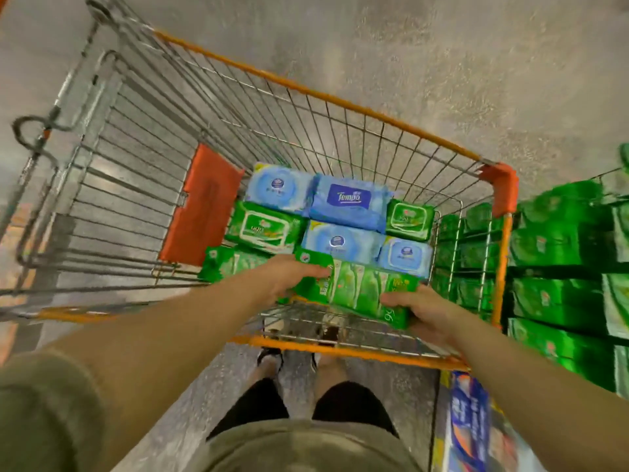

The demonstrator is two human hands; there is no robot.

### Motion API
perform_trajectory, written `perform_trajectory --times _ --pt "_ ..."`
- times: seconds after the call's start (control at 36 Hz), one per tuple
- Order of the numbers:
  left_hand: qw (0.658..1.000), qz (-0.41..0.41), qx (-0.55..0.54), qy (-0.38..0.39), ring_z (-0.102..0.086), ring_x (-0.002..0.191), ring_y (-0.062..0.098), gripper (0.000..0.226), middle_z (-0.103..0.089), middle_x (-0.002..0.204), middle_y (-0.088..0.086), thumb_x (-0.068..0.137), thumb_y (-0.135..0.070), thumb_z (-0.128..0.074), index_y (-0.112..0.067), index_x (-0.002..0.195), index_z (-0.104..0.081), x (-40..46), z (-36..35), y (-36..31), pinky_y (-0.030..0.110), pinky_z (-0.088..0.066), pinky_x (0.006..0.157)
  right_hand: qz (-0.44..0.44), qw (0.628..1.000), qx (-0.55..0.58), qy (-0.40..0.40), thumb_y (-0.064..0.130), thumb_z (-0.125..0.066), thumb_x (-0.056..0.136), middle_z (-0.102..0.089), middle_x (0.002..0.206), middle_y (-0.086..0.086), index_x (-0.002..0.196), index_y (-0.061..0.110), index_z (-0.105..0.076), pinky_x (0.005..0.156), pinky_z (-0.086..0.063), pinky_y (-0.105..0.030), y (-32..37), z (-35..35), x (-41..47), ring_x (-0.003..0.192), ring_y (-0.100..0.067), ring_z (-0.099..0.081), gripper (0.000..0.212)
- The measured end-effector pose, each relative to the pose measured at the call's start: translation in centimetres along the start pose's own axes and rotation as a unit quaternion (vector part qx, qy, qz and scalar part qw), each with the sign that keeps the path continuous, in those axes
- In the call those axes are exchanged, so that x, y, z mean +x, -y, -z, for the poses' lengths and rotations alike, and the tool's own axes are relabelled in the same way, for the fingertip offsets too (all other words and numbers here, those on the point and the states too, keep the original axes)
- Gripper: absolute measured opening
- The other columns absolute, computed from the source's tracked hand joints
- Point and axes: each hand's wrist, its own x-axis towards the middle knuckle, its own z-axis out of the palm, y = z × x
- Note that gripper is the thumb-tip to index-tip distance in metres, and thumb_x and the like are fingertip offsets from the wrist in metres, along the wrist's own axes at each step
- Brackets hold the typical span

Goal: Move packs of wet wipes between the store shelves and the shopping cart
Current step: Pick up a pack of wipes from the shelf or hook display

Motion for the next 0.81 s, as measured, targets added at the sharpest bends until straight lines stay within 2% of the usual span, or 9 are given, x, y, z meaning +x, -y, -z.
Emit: perform_trajectory --times 0.06,0.11,0.17,0.28,0.39,0.58,0.67,0.72,0.81 --pt "0.999 0.031 -0.001 0.012 -0.070 0.108 0.023 0.101 -0.075 0.118 0.001 0.033 -0.055 -0.099 -0.018 0.122 -0.068 2.6 -0.8 0.9 0.045 -0.054 0.099 -0.021 1.000 -0.003 -0.008 -0.005 -0.073 0.081 -0.077 0.100 -0.018 0.125 -0.004 -0.063 0.086 -0.060 -0.050 -0.7 0.2 1.9 0.086 -0.030 -0.074 0.045" --pt "0.999 0.044 -0.011 0.020 -0.068 0.111 0.021 0.086 -0.072 0.120 -0.001 0.043 -0.052 -0.099 -0.018 0.115 -0.068 5.4 -1.4 2.6 0.045 -0.054 0.100 -0.039 0.999 0.014 0.003 -0.010 -0.067 0.085 -0.078 0.094 -0.015 0.120 -0.002 -0.065 0.072 -0.064 -0.040 -1.7 0.4 3.8 0.077 -0.025 -0.076 0.036" --pt "0.998 0.058 -0.019 0.023 -0.062 0.118 0.018 0.092 -0.067 0.127 -0.003 0.041 -0.054 -0.099 -0.017 0.118 -0.063 4.3 -2.4 2.0 0.046 -0.048 0.107 -0.053 0.999 0.012 0.001 -0.011 -0.067 0.086 -0.077 0.101 -0.015 0.121 -0.001 -0.065 0.064 -0.062 -0.033 -2.8 0.6 5.7 0.079 -0.023 -0.076 0.037" --pt "0.996 0.079 -0.018 -0.024 -0.048 0.129 0.022 0.088 -0.048 0.148 0.004 0.082 -0.031 -0.083 -0.009 0.152 -0.035 4.8 -3.0 2.5 0.040 -0.036 0.111 -0.084 0.996 -0.027 0.019 -0.007 -0.075 0.082 -0.074 0.116 -0.016 0.126 0.002 -0.065 0.091 -0.059 -0.043 -4.1 -0.1 8.2 0.104 -0.030 -0.073 0.046" --pt "0.995 0.092 -0.017 -0.036 -0.045 0.138 0.030 0.104 -0.042 0.157 0.010 0.070 -0.049 -0.080 -0.016 0.156 -0.031 6.9 -3.0 3.2 0.046 -0.034 0.117 -0.084 0.995 -0.051 0.021 -0.005 -0.078 0.080 -0.075 0.115 -0.009 0.126 0.012 -0.063 0.103 -0.052 -0.050 -4.3 -1.2 10.3 0.111 -0.030 -0.070 0.051" --pt "0.990 0.105 0.033 -0.085 -0.048 0.116 0.029 0.075 -0.049 0.142 0.014 0.094 -0.043 -0.067 -0.008 0.151 -0.034 8.1 -4.0 2.4 0.035 -0.036 0.090 -0.070 0.994 -0.080 -0.010 0.002 -0.082 0.079 -0.076 0.111 -0.008 0.119 0.010 -0.067 0.104 -0.051 -0.051 -3.9 -1.4 10.8 0.105 -0.028 -0.072 0.043" --pt "0.988 0.108 0.046 -0.098 -0.047 0.107 0.027 0.065 -0.049 0.123 0.011 0.097 -0.039 -0.063 -0.006 0.147 -0.039 7.2 -4.3 1.9 0.033 -0.037 0.087 -0.059 0.991 -0.115 -0.040 0.007 -0.079 0.084 -0.075 0.104 -0.006 0.120 0.007 -0.064 0.084 -0.058 -0.036 -3.4 -1.3 9.7 0.093 -0.022 -0.071 0.039" --pt "0.987 0.114 0.043 -0.108 -0.049 0.122 0.032 0.067 -0.050 0.138 0.014 0.098 -0.037 -0.064 -0.006 0.151 -0.036 6.5 -4.1 1.6 0.035 -0.038 0.090 -0.053 0.988 -0.127 -0.067 0.015 -0.076 0.089 -0.070 0.096 -0.004 0.119 0.007 -0.061 0.060 -0.052 -0.024 -3.0 -1.4 9.0 0.080 -0.016 -0.067 0.034" --pt "0.985 0.110 0.048 -0.122 -0.051 0.126 0.034 0.068 -0.051 0.140 0.015 0.096 -0.040 -0.065 -0.006 0.149 -0.040 5.6 -3.5 1.1 0.039 -0.041 0.093 -0.045 0.976 -0.187 -0.106 0.032 -0.073 0.092 -0.066 0.107 -0.007 0.125 0.007 -0.057 0.070 -0.051 -0.028 -2.1 -1.4 8.3 0.088 -0.020 -0.064 0.044"
